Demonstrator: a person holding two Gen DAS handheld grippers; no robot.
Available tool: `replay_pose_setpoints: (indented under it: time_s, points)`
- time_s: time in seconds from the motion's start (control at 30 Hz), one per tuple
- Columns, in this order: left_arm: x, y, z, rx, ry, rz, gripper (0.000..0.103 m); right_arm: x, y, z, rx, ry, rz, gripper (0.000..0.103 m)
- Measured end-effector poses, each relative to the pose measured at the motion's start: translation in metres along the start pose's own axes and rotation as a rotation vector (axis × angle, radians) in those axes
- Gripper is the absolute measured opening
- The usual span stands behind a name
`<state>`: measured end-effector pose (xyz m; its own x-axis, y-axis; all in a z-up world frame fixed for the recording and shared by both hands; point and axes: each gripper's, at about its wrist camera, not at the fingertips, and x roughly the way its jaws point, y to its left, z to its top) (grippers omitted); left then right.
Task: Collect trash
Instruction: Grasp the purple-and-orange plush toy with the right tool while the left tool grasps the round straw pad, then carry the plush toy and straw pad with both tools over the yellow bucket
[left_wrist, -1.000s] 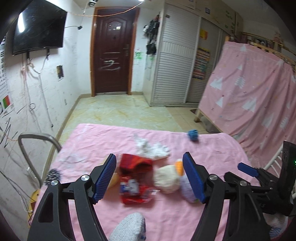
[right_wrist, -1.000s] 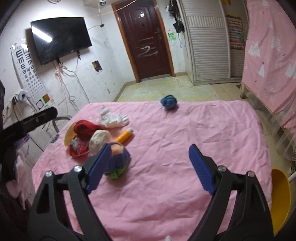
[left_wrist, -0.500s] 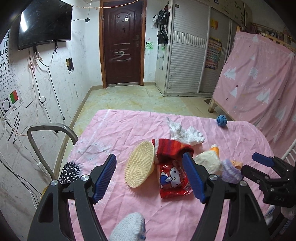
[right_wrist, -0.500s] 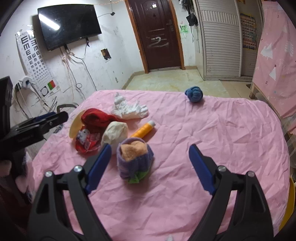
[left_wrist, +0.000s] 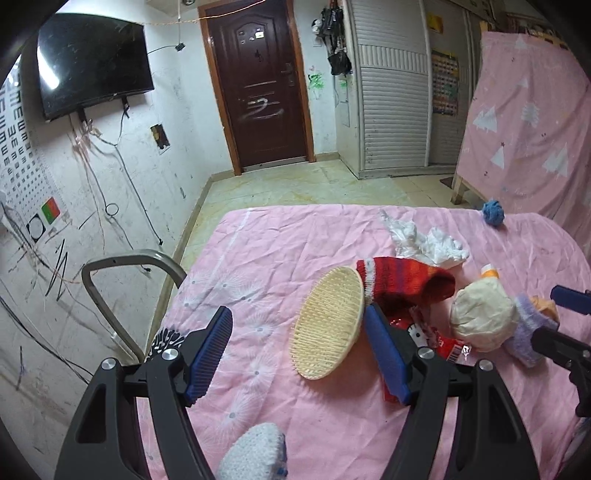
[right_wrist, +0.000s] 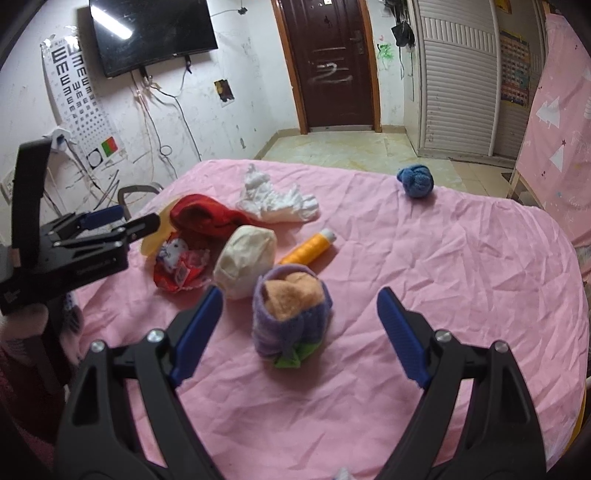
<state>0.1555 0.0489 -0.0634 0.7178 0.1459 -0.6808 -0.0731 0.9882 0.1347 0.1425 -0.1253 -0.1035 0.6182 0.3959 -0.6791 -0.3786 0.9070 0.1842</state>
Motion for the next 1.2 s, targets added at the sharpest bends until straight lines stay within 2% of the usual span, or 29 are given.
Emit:
replay_pose_setpoints:
  time_s: [0.2,0.33,0.5,0.57,0.63,0.7,0.87,1.2]
  points:
    - [0.008,-0.006,0.0,0.038,0.017,-0.002,0.065,0.005,0.006,0.001,-0.027,0.021,-0.013,0.08]
    - [0.018,-0.002,0.0,0.039,0.048,-0.001,0.064,0.015,0.013,0.003,-0.056,0.053,-0.027,0.066]
    - [0.029,0.002,-0.001,0.024,0.083,-0.023,0.04,0.023,0.013,0.006,-0.052,0.074,-0.027,0.058]
    - [0.033,0.006,-0.001,0.005,0.099,-0.059,0.026,0.026,0.012,0.006,-0.048,0.086,-0.022,0.053]
    - [0.033,0.007,-0.001,-0.004,0.095,-0.071,0.019,0.029,0.011,0.006,-0.044,0.102,-0.014,0.048]
    - [0.032,0.009,-0.001,-0.021,0.09,-0.085,0.017,0.032,0.011,0.007,-0.042,0.117,-0.012,0.037]
    - [0.025,0.018,-0.002,-0.066,0.059,-0.117,0.008,0.03,0.011,0.006,-0.048,0.105,-0.028,0.023]
    - [-0.003,0.025,0.0,-0.1,0.003,-0.144,0.007,0.01,0.006,0.006,-0.026,0.002,-0.05,0.021]
